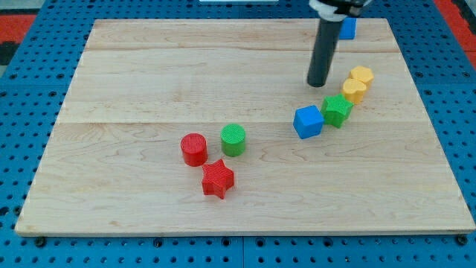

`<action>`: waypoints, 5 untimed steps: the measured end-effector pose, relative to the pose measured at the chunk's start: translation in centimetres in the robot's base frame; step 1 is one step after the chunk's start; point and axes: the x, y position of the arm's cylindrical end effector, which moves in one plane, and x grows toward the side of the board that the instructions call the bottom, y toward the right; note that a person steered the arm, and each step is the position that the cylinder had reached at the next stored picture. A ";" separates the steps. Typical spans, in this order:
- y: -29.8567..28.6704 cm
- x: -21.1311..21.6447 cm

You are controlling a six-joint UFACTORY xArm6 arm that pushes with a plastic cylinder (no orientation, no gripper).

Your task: Point your arm to the blue cube

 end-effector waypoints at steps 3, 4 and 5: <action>-3.1 12.3; 2.2 12.2; -5.9 4.6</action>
